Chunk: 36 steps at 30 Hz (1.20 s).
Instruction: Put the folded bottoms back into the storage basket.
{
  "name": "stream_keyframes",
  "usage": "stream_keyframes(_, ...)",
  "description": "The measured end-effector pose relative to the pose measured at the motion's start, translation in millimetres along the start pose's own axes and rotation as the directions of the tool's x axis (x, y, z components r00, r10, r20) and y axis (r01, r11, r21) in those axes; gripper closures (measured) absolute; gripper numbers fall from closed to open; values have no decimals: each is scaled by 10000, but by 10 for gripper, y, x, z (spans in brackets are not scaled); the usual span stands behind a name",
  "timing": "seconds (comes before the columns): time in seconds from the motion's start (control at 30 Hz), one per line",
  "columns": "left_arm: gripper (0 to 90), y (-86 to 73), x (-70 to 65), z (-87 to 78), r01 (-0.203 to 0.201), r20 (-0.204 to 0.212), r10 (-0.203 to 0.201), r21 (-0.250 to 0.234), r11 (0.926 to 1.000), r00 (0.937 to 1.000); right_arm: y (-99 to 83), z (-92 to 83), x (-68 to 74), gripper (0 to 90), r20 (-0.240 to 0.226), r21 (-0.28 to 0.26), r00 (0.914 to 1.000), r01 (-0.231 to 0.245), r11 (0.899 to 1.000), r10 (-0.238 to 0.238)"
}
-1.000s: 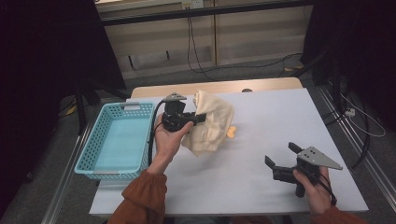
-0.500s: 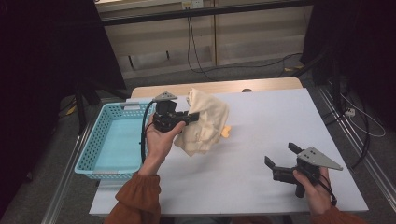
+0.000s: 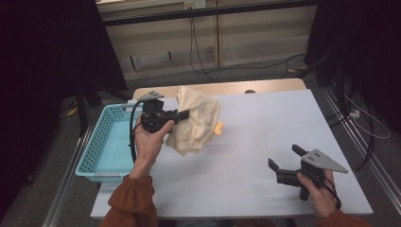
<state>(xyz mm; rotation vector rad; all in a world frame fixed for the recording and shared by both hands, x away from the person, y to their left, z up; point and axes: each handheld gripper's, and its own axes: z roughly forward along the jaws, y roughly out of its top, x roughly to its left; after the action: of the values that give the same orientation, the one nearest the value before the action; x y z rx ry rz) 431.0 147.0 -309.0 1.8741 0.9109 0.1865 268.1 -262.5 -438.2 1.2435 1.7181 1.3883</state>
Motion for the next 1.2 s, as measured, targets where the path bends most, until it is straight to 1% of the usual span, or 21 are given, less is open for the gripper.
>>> stream_keyframes(0.03,751,0,0,0,0,0,0,0,10000,10000,1,1,1,5,16,3,10000,-52,10000,52)
stream_keyframes(0.17,751,25,37,-68,-32,-76,31,-143,9999,10000,1,-3,1,3,30,-9,10000,-7,10000,7)
stream_keyframes(0.37,751,50,106,-180,89,-205,-96,-335,9994,9997,1,4,9,6,20,-14,10000,60,10000,-60)
stream_keyframes(0.43,751,49,112,-199,111,-241,-121,-409,9991,9996,1,3,8,6,10,-8,10000,80,10000,-80)
stream_keyframes(0.47,751,51,97,-232,55,-294,-67,-414,9991,9995,1,2,4,6,-3,-18,10000,73,10000,-73)
stream_keyframes(0.63,751,70,90,-291,54,-234,-66,-510,9987,9997,1,1,4,6,-29,-26,9999,100,9999,-100)
stream_keyframes(0.67,752,76,106,-315,122,-207,-134,-550,9984,9997,2,-2,6,7,-52,-30,9999,121,9999,-122)
stream_keyframes(0.77,752,81,120,-340,95,-211,-107,-555,9984,9997,2,-3,6,9,-66,-20,9999,125,9999,-126)
stream_keyframes(0.83,752,90,148,-377,167,-182,-178,-627,9979,9997,1,-1,6,10,-63,-28,9999,120,9999,-120)
stream_keyframes(0.9,752,101,181,-448,244,-182,-258,-727,9971,9995,1,0,6,10,-60,-23,9999,117,9999,-117)
stream_keyframes(0.97,752,102,189,-468,233,-227,-252,-818,9964,9994,1,0,6,11,-62,-25,9999,119,9999,-119)
stream_keyframes(1.07,752,119,205,-562,143,-385,-180,-938,9955,9991,1,0,8,12,-69,-8,9999,137,9999,-137)
stream_keyframes(1.2,753,129,222,-624,162,-442,-210,-1065,9942,9988,1,0,8,12,-79,-5,9999,132,9999,-132)
